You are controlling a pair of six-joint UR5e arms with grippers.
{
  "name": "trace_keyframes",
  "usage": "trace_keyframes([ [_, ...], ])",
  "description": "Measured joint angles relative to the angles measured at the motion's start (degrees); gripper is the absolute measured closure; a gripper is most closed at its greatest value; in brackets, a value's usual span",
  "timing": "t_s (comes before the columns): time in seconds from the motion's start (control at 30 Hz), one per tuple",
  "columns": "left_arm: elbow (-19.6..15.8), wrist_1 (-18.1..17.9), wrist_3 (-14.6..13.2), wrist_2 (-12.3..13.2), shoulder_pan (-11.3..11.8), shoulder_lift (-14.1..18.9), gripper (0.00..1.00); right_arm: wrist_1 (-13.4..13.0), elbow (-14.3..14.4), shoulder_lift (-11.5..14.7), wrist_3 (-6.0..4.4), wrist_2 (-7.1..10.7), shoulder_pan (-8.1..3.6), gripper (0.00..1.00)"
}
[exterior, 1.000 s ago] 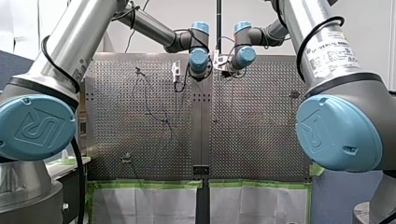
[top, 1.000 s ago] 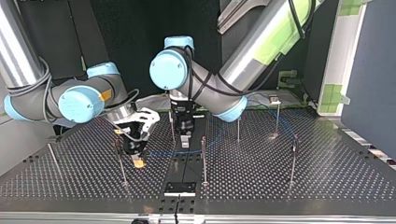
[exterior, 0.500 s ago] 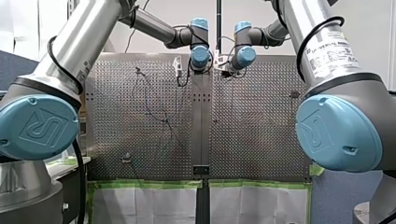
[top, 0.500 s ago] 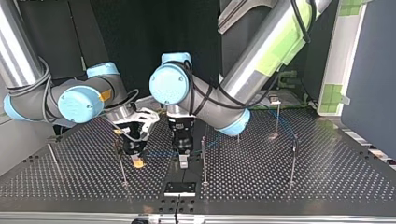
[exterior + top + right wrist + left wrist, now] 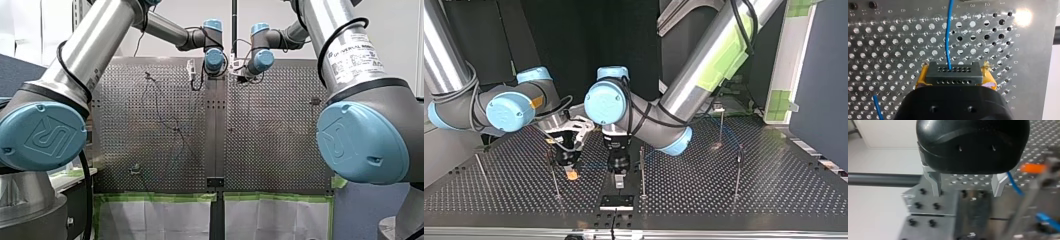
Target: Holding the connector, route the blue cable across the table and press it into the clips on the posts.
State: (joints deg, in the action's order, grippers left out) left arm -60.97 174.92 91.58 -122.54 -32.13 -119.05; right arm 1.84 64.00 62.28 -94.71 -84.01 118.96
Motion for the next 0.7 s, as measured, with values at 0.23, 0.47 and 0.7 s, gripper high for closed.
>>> trace_keyframes([
  [0.23,0.62,1.47,0.08,-0.51,0.01,-2.49,0.00,0.00,-0.02,0.00,0.03,0.06,0.00,1.00],
  [0.47,0.68,1.19,0.31,-1.96,0.00,-2.69,0.00,0.00,-0.03,0.00,0.04,0.07,0.00,1.00],
  [0.7,0.70,0.55,0.70,-2.47,-0.23,-2.72,0.55,0.00,0.00,0.00,0.04,0.07,0.00,1.00],
])
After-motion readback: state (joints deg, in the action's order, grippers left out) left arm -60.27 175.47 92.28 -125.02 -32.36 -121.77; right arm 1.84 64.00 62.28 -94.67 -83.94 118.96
